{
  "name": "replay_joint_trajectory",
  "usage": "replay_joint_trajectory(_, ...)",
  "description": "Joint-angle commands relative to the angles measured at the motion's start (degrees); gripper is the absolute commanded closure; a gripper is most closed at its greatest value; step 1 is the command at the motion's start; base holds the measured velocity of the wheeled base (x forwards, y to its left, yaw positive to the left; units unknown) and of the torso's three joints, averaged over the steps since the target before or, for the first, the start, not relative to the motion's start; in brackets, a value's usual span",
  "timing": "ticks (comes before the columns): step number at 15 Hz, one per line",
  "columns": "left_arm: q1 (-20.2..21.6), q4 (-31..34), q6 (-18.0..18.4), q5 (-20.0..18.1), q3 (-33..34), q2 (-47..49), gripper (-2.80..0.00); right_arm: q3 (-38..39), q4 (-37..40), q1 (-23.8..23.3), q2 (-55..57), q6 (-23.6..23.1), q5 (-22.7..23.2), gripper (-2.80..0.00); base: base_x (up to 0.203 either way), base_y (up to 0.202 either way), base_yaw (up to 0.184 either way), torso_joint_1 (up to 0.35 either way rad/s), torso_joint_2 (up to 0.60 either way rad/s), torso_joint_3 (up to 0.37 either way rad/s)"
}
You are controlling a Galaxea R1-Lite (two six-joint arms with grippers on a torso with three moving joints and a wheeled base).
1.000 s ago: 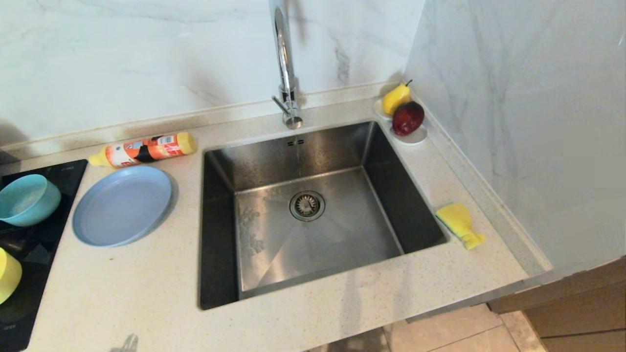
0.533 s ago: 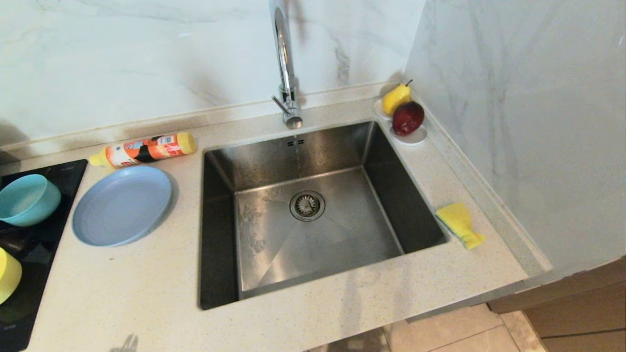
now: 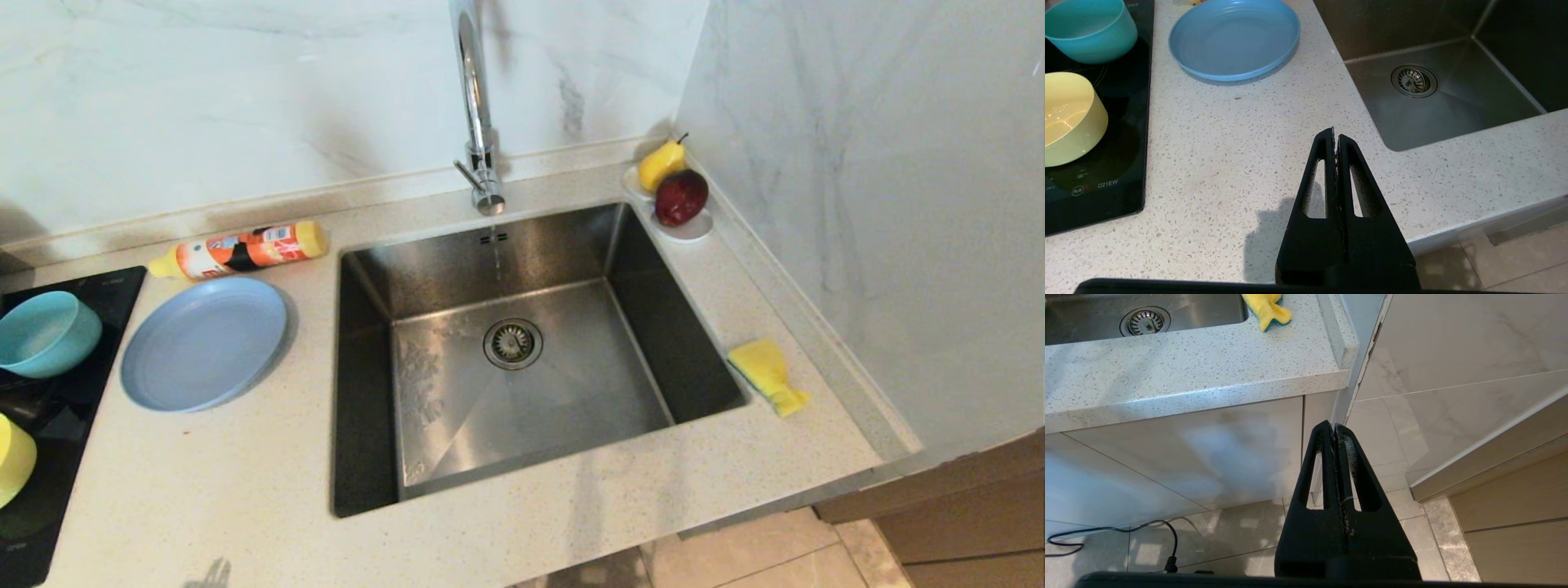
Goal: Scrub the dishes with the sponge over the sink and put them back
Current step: Place the bowl on the plate
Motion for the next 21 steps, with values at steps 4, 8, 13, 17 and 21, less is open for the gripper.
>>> replay_joint_trajectory(4, 0.0, 0.0, 0.0, 0.0, 2.3, 0.1, 0.00, 0.0, 0.0, 0.0, 0.1, 0.0, 0.0, 0.00, 0.000, 0.000, 0.000, 0.000, 0.00, 0.000)
replay_joint_trajectory(8, 0.0, 0.0, 0.0, 0.0, 2.3, 0.1, 0.00, 0.0, 0.0, 0.0, 0.1, 0.0, 0.0, 0.00, 0.000, 0.000, 0.000, 0.000, 0.00, 0.000)
replay_joint_trajectory(13, 0.0, 0.0, 0.0, 0.0, 2.3, 0.1, 0.00, 0.0, 0.0, 0.0, 0.1, 0.0, 0.0, 0.00, 0.000, 0.000, 0.000, 0.000, 0.00, 0.000)
replay_joint_trajectory(17, 0.0, 0.0, 0.0, 0.0, 2.3, 0.1, 0.00, 0.0, 0.0, 0.0, 0.1, 0.0, 0.0, 0.00, 0.000, 0.000, 0.000, 0.000, 0.00, 0.000)
replay_joint_trajectory(21, 0.0, 0.0, 0.0, 0.0, 2.3, 0.1, 0.00, 0.0, 0.0, 0.0, 0.1, 0.0, 0.0, 0.00, 0.000, 0.000, 0.000, 0.000, 0.00, 0.000)
